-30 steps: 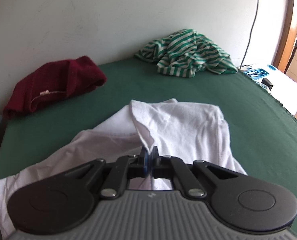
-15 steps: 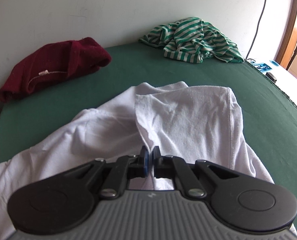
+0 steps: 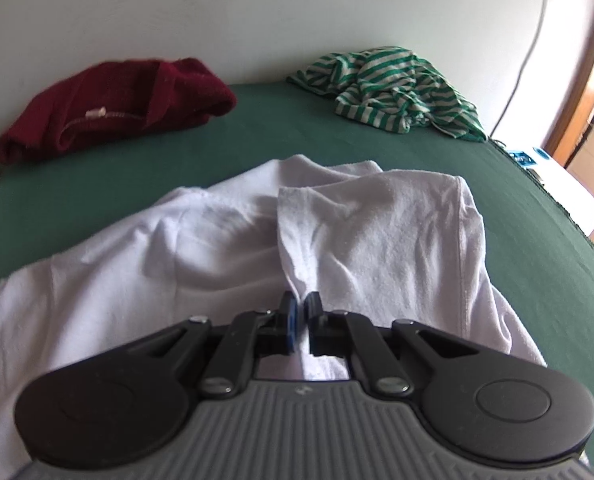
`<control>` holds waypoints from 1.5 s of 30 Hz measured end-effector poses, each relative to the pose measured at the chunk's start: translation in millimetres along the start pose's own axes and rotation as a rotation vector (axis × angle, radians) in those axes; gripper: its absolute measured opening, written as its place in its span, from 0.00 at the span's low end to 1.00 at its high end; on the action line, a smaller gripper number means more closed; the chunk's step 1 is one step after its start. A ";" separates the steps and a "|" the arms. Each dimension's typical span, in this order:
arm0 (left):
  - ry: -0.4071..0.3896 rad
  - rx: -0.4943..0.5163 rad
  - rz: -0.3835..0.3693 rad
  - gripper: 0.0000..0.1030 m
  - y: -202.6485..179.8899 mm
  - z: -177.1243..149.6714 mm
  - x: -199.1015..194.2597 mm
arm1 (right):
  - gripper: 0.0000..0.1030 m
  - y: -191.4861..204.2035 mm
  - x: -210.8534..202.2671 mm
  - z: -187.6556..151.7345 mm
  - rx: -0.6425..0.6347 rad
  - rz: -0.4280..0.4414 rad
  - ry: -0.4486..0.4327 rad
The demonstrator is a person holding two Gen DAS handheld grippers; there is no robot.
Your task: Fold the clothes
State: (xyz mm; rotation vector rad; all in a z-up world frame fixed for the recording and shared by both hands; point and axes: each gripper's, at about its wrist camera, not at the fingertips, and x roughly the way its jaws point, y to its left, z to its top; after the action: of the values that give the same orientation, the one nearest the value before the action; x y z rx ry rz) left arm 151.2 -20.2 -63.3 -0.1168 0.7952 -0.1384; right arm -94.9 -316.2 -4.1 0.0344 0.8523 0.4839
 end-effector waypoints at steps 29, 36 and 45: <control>-0.005 -0.100 -0.009 0.07 17.2 -16.4 -9.9 | 0.39 5.7 60.9 81.1 -0.098 0.097 0.011; -0.028 -0.126 0.025 0.36 16.9 -21.1 -23.3 | 0.39 -18.7 142.1 176.1 -0.281 0.123 -0.104; -0.005 -0.136 0.149 0.58 -10.0 -21.3 -11.4 | 0.43 -17.5 289.0 256.5 -0.364 0.211 -0.059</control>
State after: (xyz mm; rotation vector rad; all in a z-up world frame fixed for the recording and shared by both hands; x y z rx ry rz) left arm 127.3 -29.2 -68.6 -0.1860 0.8055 0.0571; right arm 260.2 -168.1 -44.0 -0.1967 0.6949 0.8274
